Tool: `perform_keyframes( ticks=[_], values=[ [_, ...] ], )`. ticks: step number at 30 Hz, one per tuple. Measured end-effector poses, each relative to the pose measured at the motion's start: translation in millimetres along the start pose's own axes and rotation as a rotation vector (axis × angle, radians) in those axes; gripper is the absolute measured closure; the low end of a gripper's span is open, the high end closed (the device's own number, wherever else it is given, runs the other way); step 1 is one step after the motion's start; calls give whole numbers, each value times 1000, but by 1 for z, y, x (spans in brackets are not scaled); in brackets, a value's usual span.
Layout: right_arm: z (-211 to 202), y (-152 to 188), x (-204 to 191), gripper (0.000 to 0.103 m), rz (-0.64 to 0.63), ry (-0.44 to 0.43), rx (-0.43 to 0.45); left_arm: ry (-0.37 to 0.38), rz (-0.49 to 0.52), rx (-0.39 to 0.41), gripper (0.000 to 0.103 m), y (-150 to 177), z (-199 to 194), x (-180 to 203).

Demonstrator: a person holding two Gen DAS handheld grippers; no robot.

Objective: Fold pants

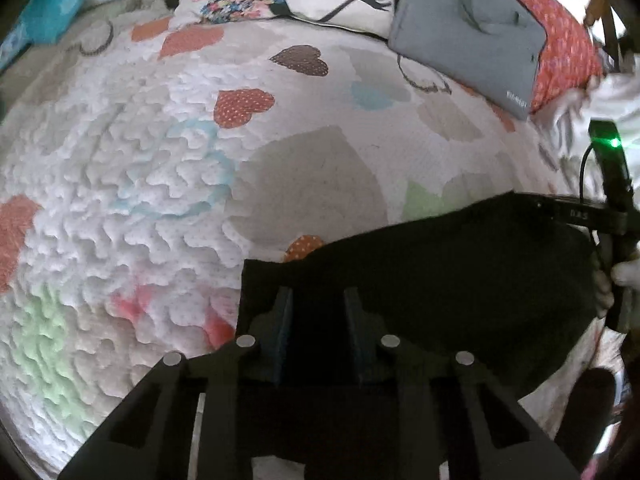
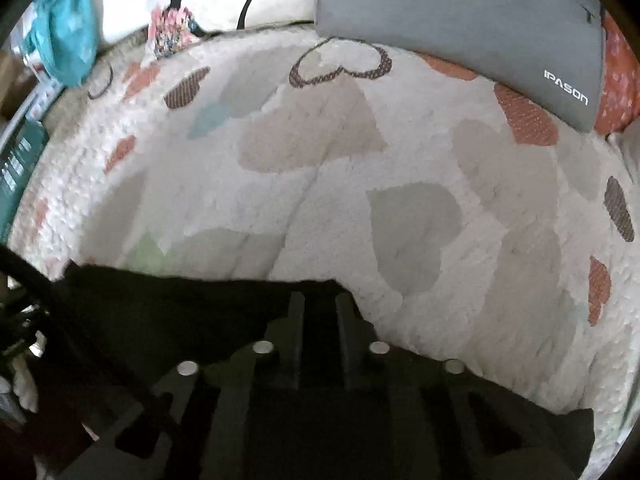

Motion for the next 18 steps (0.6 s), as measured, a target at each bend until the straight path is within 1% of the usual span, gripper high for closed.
perform_keyframes(
  ticks=[1, 2, 4, 5, 7, 9, 11, 12, 14, 15, 16, 17, 18],
  values=[
    [-7, -4, 7, 93, 25, 6, 20, 3, -15, 0, 83, -2, 0, -1],
    [-12, -8, 13, 93, 39, 18, 39, 0, -30, 3, 88, -4, -1, -3],
    [-23, -18, 26, 95, 86, 25, 76, -6, -44, -1, 88, -8, 1, -2],
    [-26, -24, 33, 102, 107, 37, 90, -21, -40, -2, 88, -10, 2, 0],
    [-31, -35, 45, 102, 128, 88, 104, -58, -27, 6, 88, -15, 5, 2],
    [-31, -44, 54, 102, 162, 95, 111, -93, -6, 21, 88, -19, 6, 4],
    [-29, -47, 61, 101, 175, 127, 98, -138, 3, 27, 87, -19, 9, -1],
    [-28, -47, 61, 101, 177, 111, 85, -115, -14, 30, 87, -18, 8, -4],
    [-28, -44, 49, 97, 145, 86, 82, -22, -80, 42, 87, -18, 2, -13],
    [-29, -41, 41, 90, 114, 89, 81, 5, -118, 50, 87, -19, -2, -19],
    [-30, -37, 31, 76, 78, 90, 75, 22, -157, 67, 86, -20, -7, -26],
    [-30, -32, 22, 68, 50, 83, 70, 31, -202, 91, 84, -23, -13, -36],
    [-30, -27, 13, 52, 27, 75, 69, 41, -242, 109, 82, -24, -19, -44]
  ],
)
Point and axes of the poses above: each gripper's, at about its wrist camera, not at the fingertips, and z roughly the way its jaws point, x to its right, y to its underside, the point moved 7 cm from there along z, roughly the way its jaws point, and after that the axes turned 7 degrees about -z, right-handed, at the moved point
